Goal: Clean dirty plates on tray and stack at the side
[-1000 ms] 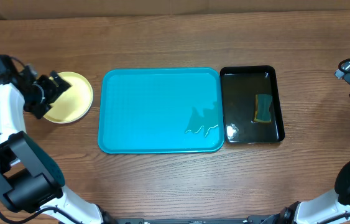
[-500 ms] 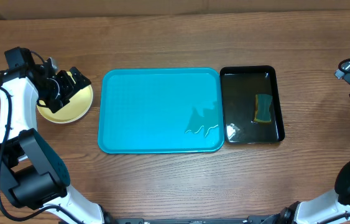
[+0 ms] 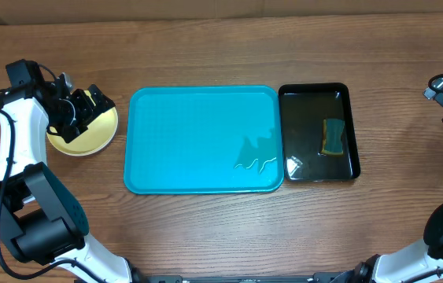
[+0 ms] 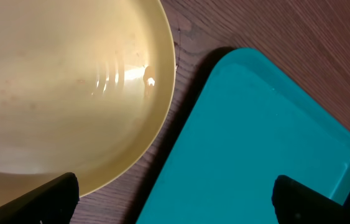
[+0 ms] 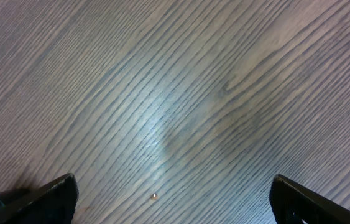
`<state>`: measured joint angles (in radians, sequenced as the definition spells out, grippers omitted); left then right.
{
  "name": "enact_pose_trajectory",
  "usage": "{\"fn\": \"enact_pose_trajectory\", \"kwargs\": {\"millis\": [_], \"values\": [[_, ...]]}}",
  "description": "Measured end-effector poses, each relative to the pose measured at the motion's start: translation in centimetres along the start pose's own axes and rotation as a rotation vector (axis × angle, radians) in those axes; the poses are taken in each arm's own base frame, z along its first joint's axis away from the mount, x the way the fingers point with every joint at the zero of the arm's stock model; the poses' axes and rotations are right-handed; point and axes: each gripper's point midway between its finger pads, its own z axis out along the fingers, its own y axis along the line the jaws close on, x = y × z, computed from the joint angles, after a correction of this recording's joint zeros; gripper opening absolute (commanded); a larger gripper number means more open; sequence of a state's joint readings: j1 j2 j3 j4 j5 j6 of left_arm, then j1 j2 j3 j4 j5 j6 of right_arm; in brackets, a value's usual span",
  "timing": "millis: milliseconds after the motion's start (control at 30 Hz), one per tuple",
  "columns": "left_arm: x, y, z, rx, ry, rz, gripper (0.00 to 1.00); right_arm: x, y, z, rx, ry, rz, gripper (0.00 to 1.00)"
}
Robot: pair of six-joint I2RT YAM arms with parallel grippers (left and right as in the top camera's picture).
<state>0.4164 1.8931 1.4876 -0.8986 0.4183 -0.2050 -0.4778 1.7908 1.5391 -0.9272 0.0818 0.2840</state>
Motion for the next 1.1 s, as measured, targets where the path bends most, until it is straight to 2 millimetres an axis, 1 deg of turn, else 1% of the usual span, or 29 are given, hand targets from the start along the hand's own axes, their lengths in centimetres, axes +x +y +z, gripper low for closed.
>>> {"fn": "enact_pose_trajectory", "kwargs": {"millis": [400, 467, 533, 567, 633, 667, 733, 800, 833, 900, 1000, 1033, 1100], "values": [[0.0, 0.0, 0.0, 0.0, 0.0, 0.0, 1.0, -0.1, 0.1, -0.2, -0.003, -0.006, 0.0, 1.0], [0.0, 0.0, 0.0, 0.0, 0.0, 0.0, 1.0, -0.3, 0.3, -1.0, -0.011, -0.022, -0.002, 1.0], [0.0, 0.0, 0.0, 0.0, 0.0, 0.0, 1.0, -0.6, 0.8, -2.6, -0.03, -0.059, -0.01, 1.0], [0.0, 0.0, 0.0, 0.0, 0.0, 0.0, 1.0, -0.8, 1.2, -3.7, -0.043, -0.082, -0.016, 1.0], [0.0, 0.0, 0.0, 0.0, 0.0, 0.0, 1.0, -1.1, 2.4, -6.9, -0.085, -0.151, -0.036, 1.0], [0.0, 0.0, 0.0, 0.0, 0.0, 0.0, 1.0, -1.2, 3.3, -9.2, -0.117, -0.198, -0.052, 1.0], [0.0, 0.0, 0.0, -0.002, 0.0, 0.0, 1.0, -0.9, 4.8, -13.1, -0.177, -0.275, -0.081, 1.0], [0.0, 0.1, 0.0, -0.003, -0.001, 0.0, 1.0, 0.0, 6.6, -17.7, -0.256, -0.358, -0.123, 1.0], [0.0, 0.1, 0.0, -0.003, -0.001, 0.0, 1.0, 0.7, 7.6, -19.9, -0.301, -0.394, -0.149, 1.0], [0.0, 0.1, 0.0, -0.003, -0.001, 0.0, 1.0, 2.4, 9.3, -23.3, -0.383, -0.443, -0.199, 1.0], [0.0, 0.1, 0.0, -0.004, -0.001, 0.0, 1.0, 5.9, 11.9, -28.3, -0.53, -0.494, -0.294, 1.0], [0.0, 0.1, 0.0, -0.003, 0.0, 0.0, 1.0, 7.5, 12.7, -30.3, -0.595, -0.508, -0.334, 1.0], [0.0, 0.1, 0.0, -0.003, 0.0, 0.0, 1.0, 9.8, 13.5, -32.9, -0.685, -0.522, -0.387, 1.0]]}}
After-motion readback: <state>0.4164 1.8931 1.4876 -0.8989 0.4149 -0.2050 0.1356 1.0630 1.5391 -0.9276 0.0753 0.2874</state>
